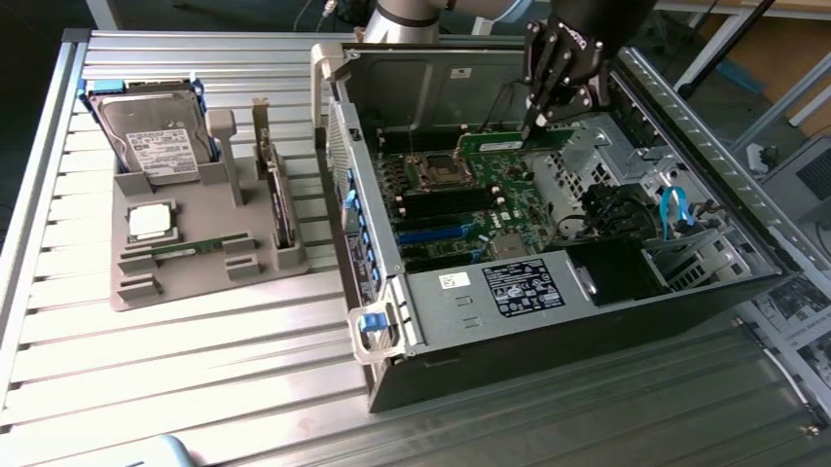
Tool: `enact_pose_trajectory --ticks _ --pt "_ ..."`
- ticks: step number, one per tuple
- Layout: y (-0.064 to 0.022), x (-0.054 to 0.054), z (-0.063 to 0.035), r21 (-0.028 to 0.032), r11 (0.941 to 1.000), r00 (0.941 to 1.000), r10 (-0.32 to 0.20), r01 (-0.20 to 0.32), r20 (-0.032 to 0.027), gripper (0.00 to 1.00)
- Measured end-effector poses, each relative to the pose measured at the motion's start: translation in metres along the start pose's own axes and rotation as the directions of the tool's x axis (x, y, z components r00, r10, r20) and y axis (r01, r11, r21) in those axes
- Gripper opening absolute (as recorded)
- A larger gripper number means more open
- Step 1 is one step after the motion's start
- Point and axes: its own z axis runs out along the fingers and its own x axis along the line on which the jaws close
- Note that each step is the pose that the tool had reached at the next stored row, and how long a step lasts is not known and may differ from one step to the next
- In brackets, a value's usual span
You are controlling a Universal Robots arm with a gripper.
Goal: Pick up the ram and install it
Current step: 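Insert the ram into the slot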
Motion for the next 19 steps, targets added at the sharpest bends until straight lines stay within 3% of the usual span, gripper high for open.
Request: enact_pose_trajectory --ticks 19 --pt "-0.0001 -0.0043 0.0047 0.0000 1.0000 1.0000 0.000 0.000 -0.0020 0.13"
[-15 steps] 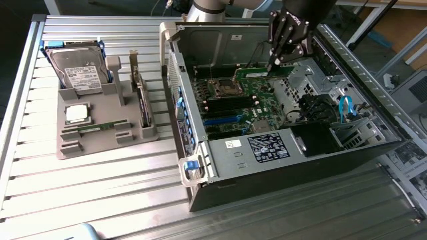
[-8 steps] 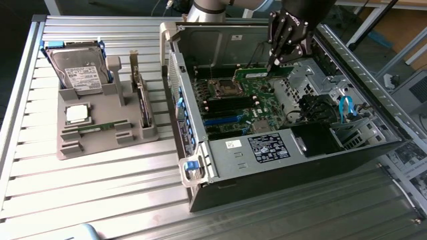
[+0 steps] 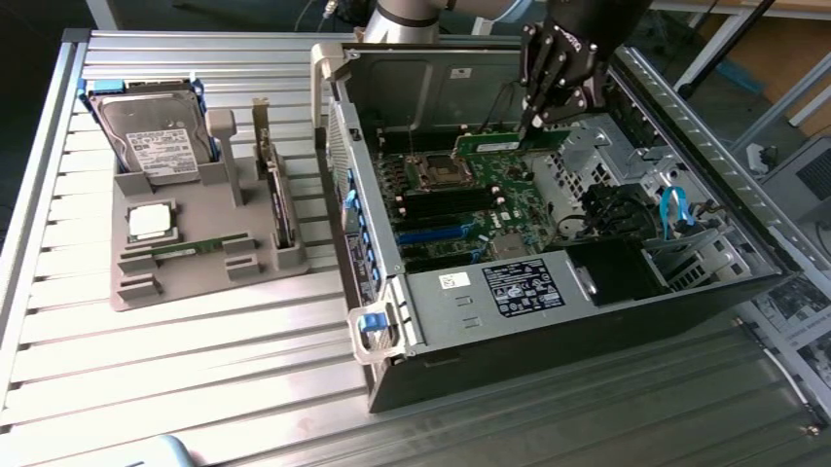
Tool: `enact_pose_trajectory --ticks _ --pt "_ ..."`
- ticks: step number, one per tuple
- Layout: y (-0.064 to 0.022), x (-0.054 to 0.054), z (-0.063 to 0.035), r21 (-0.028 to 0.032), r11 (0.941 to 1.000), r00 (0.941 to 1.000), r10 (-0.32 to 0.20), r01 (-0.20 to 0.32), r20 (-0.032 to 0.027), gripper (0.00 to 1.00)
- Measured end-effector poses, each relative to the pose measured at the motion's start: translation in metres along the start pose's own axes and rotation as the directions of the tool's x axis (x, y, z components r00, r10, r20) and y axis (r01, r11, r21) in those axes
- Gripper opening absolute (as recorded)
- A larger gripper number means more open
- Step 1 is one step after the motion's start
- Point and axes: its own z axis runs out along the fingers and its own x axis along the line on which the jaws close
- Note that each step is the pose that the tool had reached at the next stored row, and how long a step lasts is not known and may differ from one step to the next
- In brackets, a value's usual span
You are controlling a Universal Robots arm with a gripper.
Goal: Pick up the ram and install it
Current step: 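Insert the ram into the slot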
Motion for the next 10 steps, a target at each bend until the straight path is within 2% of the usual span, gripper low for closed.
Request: enact_pose_trajectory --ticks 10 --pt "0.0000 -0.0024 0.0022 0.0000 1.0000 1.0000 0.000 0.000 -0.0020 0.13"
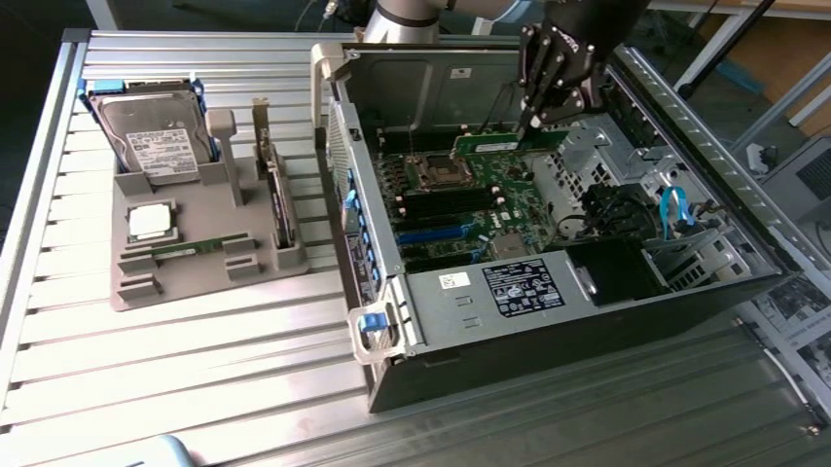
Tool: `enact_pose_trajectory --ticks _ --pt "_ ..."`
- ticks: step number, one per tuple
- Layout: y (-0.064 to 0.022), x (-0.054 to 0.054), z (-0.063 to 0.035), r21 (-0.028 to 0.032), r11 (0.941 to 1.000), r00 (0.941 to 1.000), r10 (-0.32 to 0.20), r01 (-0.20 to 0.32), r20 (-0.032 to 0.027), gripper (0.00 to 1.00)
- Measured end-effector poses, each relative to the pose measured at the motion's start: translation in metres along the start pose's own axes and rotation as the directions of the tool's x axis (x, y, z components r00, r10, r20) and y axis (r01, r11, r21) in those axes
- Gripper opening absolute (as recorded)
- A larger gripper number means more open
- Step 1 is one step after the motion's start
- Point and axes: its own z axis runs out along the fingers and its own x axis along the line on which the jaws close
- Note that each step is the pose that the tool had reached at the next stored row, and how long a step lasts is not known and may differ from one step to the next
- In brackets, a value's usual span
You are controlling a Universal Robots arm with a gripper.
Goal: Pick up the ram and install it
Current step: 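Insert the ram into the slot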
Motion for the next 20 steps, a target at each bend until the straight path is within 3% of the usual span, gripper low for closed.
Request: enact_pose_trajectory --ticks 20 --pt "-0.0001 -0.0029 0.0048 -0.0001 1.0000 1.0000 0.000 0.000 -0.0030 0.13"
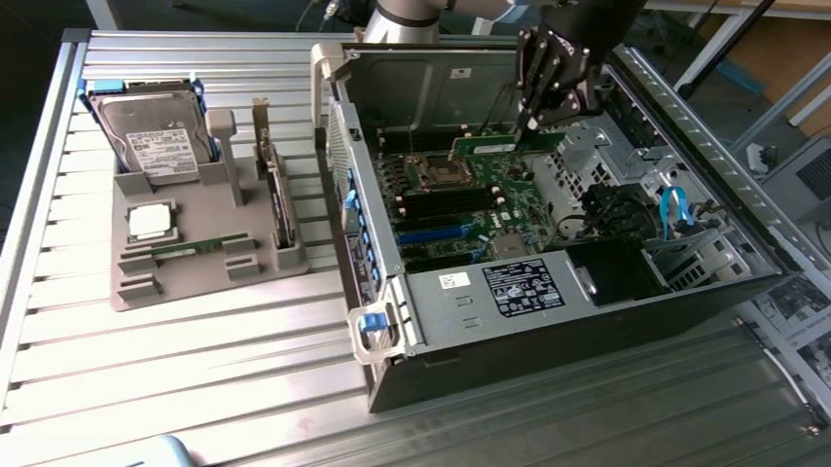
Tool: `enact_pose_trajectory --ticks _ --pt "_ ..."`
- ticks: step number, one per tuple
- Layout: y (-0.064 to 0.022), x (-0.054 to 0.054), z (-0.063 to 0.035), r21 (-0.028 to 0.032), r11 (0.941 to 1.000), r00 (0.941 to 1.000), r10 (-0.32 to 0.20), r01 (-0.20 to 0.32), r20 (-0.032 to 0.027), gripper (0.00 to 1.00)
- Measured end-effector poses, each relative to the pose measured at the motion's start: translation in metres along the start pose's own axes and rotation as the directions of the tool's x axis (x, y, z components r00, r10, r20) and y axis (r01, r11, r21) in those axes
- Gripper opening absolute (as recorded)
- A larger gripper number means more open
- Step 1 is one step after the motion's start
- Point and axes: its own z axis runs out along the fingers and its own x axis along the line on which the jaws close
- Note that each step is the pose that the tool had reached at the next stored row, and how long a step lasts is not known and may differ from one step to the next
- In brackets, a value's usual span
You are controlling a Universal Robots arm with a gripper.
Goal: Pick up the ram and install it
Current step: 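Insert the ram into the slot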
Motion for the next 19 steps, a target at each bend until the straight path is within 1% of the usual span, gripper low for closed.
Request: enact_pose_trajectory --ticks 19 --pt "0.0000 -0.0009 0.0064 0.0001 1.0000 1.0000 0.000 0.000 -0.0024 0.13"
